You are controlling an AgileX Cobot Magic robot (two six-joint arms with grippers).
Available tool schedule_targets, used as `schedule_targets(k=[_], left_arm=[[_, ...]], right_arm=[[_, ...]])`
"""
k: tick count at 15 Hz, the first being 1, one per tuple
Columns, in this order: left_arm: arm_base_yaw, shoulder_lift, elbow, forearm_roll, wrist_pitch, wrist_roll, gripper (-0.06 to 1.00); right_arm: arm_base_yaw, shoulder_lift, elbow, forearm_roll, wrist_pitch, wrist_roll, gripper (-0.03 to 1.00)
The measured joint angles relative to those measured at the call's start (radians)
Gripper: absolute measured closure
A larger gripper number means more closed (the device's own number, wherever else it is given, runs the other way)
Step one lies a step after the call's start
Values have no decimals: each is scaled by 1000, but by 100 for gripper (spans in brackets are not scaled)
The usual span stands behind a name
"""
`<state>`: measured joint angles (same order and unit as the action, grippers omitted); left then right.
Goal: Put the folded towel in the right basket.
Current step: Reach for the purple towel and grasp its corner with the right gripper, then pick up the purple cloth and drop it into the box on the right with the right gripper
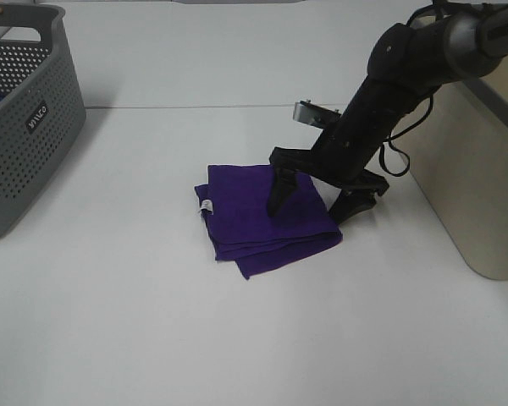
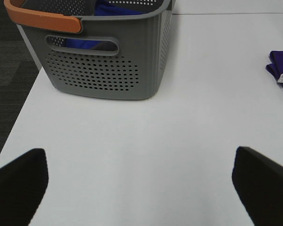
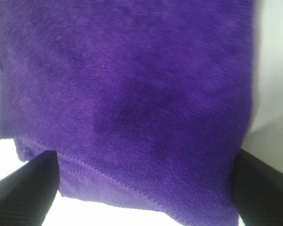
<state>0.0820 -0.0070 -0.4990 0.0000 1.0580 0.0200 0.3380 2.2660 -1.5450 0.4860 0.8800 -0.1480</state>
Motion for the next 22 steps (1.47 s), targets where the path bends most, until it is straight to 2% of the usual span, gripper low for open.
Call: schedule_targets(k=[4, 6, 10, 13, 14, 18, 22], left_arm=[[0, 0, 0, 0, 0, 0, -5], [0, 0, 0, 0, 0, 0, -5], [0, 0, 0, 0, 0, 0, -5], [0, 0, 0, 0, 0, 0, -5], [0, 0, 0, 0, 0, 0, -5], [0, 0, 0, 0, 0, 0, -5], [0, 0, 0, 0, 0, 0, -5]], right_arm=[[63, 16, -5, 58, -45, -2, 14], [87, 23, -5, 88, -80, -2, 25], [97, 42, -5, 110, -135, 4, 57], [97, 57, -5, 137, -148, 9, 87], [97, 59, -5, 138, -148, 9, 92], [97, 53, -5, 138, -138, 17, 92], [97, -73, 7, 22, -58, 66, 92]])
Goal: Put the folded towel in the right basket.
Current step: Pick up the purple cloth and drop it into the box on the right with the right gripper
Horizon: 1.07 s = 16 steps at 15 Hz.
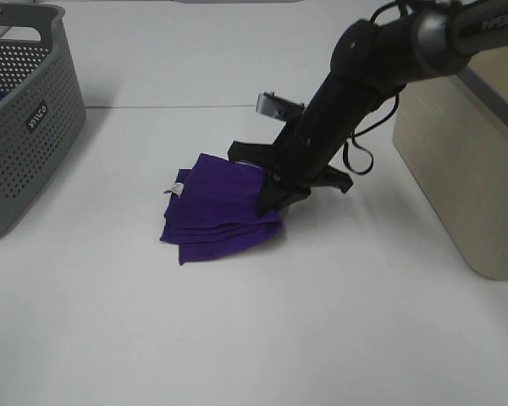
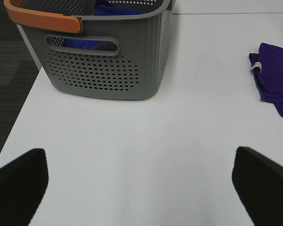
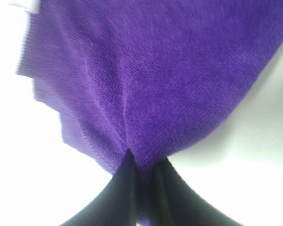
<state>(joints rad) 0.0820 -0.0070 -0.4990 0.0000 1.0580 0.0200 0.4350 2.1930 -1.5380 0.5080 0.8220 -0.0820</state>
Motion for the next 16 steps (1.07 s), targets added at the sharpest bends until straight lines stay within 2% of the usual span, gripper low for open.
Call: schedule_targets(k=[2, 6, 9, 12, 16], left_arm=[[0, 0, 0, 0, 0, 0, -5], [0, 0, 0, 0, 0, 0, -5], [0, 0, 0, 0, 0, 0, -5], [0, 0, 0, 0, 0, 0, -5], [0, 0, 0, 0, 0, 0, -5]], right_arm=[[0, -120, 0, -77, 48, 46, 92], [0, -363, -10, -146, 121, 56, 92], [-14, -456, -131, -267, 190, 82, 92], [-134, -458, -272, -368, 241, 107, 92], [-321, -437, -383, -377, 207, 102, 92]])
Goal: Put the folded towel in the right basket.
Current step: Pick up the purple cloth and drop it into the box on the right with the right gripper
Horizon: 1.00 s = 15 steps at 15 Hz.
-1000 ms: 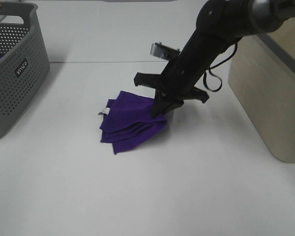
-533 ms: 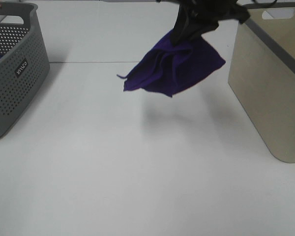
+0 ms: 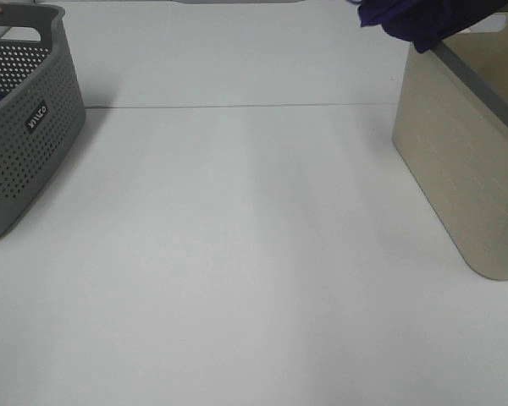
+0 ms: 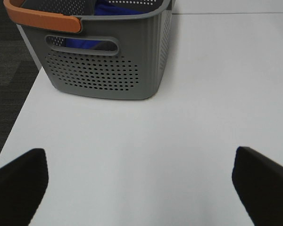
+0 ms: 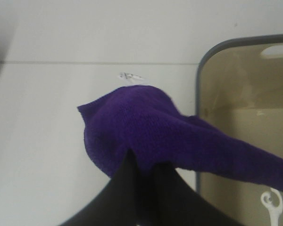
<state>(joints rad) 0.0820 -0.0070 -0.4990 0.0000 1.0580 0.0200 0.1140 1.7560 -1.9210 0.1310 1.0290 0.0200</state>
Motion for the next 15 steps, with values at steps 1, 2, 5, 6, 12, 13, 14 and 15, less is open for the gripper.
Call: schedule_targets(k=[1, 2, 5, 6, 12, 13, 14, 15], left_arm=[[0, 0, 0, 0, 0, 0, -5], [0, 0, 0, 0, 0, 0, -5], [0, 0, 0, 0, 0, 0, -5], [0, 0, 0, 0, 0, 0, -5], [0, 0, 0, 0, 0, 0, -5], [0, 0, 0, 0, 0, 0, -5], [0, 0, 0, 0, 0, 0, -5], [0, 0, 0, 0, 0, 0, -5]], right_arm=[[-38, 4, -6, 5, -19, -4, 92], [-114, 33, -9, 7, -36, -20, 92], [-203, 92, -9, 23, -36, -32, 92], [-233, 110, -9, 35, -41, -45, 92], [-257, 166, -12, 21, -70, -83, 92], [-258, 191, -12, 12, -56, -83, 92], [-258, 202, -12, 0, -43, -83, 92], [-258, 214, -12, -5, -19, -83, 92]])
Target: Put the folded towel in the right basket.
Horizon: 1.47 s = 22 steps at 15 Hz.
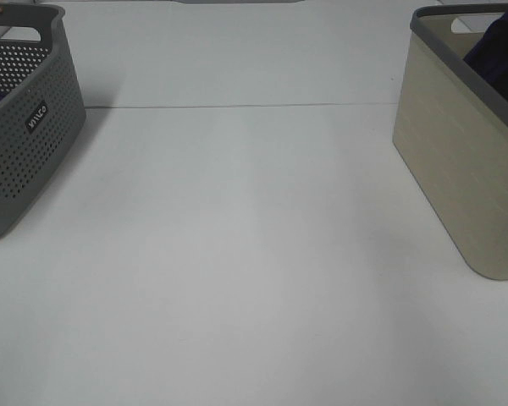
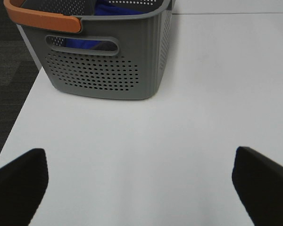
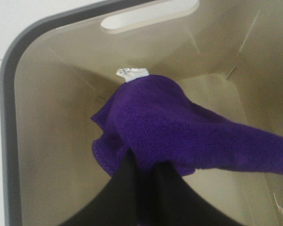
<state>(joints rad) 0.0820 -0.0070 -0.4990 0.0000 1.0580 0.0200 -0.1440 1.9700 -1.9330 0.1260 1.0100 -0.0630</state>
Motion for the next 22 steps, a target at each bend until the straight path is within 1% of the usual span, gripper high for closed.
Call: schedule_targets(k=[3, 5, 6, 7, 8, 9, 10, 11, 12, 14, 15, 17, 18, 20, 22], left_arm=[[0, 0, 0, 0, 0, 0, -5], [0, 0, 0, 0, 0, 0, -5], [0, 0, 0, 0, 0, 0, -5], [0, 0, 0, 0, 0, 0, -5], [0, 0, 0, 0, 0, 0, -5], [0, 0, 0, 0, 0, 0, -5], [0, 0, 0, 0, 0, 0, -5], [0, 0, 0, 0, 0, 0, -5], [0, 0, 0, 0, 0, 0, -5], [0, 0, 0, 0, 0, 0, -5], [0, 0, 0, 0, 0, 0, -5], [0, 0, 0, 0, 0, 0, -5], [0, 0, 0, 0, 0, 0, -5], [0, 0, 0, 0, 0, 0, -5], [0, 0, 0, 0, 0, 0, -5]], right_arm=[[-1, 53, 0, -8, 79, 0, 92], [-1, 78, 0, -9, 103, 2, 92], [-1, 84, 0, -10, 110, 2, 88], [-1, 84, 0, -15, 110, 2, 77], [-1, 82, 0, -19, 110, 2, 59], [-1, 82, 0, -23, 111, 2, 37], [-1, 82, 0, -24, 114, 1, 21], [-1, 79, 0, -24, 117, 1, 10], [-1, 67, 0, -24, 118, -5, 6], [-1, 23, 0, -24, 142, -76, 3], [-1, -29, 0, -10, 182, -108, 3], [-1, -122, 3, -3, 196, -117, 3], [-1, -196, 34, -11, 194, -116, 3], [-1, -389, 167, -39, 196, -105, 3], [-1, -611, 349, -50, 201, -103, 3]])
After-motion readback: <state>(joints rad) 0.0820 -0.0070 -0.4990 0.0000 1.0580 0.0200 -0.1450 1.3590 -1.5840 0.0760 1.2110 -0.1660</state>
